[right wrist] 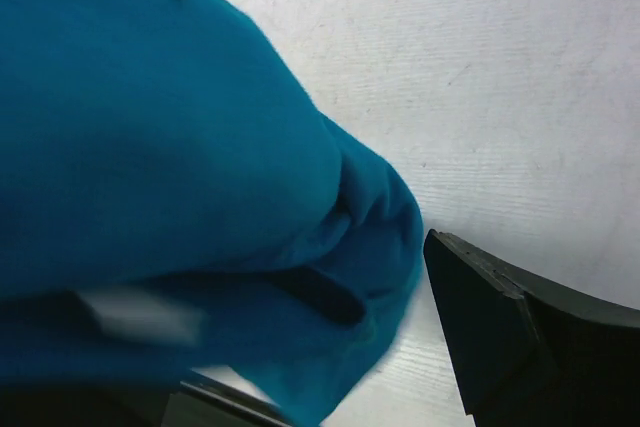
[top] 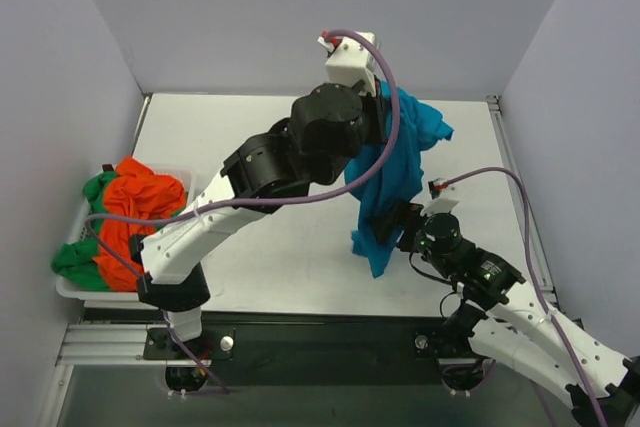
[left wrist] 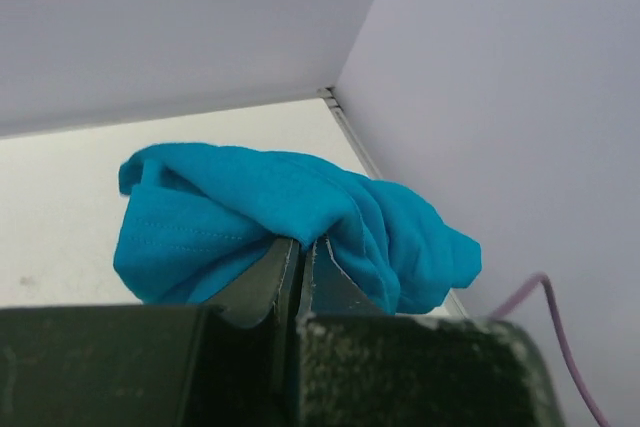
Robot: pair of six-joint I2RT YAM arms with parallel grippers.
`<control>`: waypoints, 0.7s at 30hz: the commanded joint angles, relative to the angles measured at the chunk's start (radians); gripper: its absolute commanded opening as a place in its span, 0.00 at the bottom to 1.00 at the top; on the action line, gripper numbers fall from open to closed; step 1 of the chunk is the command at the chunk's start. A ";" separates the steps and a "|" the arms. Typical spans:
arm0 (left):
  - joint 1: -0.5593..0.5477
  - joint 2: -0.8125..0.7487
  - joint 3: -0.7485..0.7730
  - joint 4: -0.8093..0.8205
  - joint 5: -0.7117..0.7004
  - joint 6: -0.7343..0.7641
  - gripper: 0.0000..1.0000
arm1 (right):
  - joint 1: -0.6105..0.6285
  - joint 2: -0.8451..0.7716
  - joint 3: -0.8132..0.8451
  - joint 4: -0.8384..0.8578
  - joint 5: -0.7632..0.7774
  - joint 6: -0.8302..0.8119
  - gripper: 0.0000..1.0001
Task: Fold and stack the t-shirts
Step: Move the tshirt to the center of the board
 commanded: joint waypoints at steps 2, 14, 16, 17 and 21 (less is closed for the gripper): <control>0.146 0.112 0.052 -0.064 0.009 -0.072 0.00 | 0.007 0.032 0.036 -0.048 0.140 0.041 0.92; 0.571 -0.020 -0.654 0.252 0.454 -0.228 0.72 | -0.459 0.339 0.249 -0.103 -0.079 -0.100 0.00; 0.594 -0.074 -0.787 0.283 0.473 -0.240 0.76 | -0.490 0.362 0.255 -0.103 -0.096 -0.122 0.04; 0.601 -0.135 -0.830 0.303 0.466 -0.242 0.76 | -0.502 0.369 0.255 -0.102 -0.128 -0.130 0.10; 0.594 -0.271 -1.075 0.352 0.477 -0.306 0.72 | -0.478 0.396 0.200 -0.088 -0.181 -0.136 0.51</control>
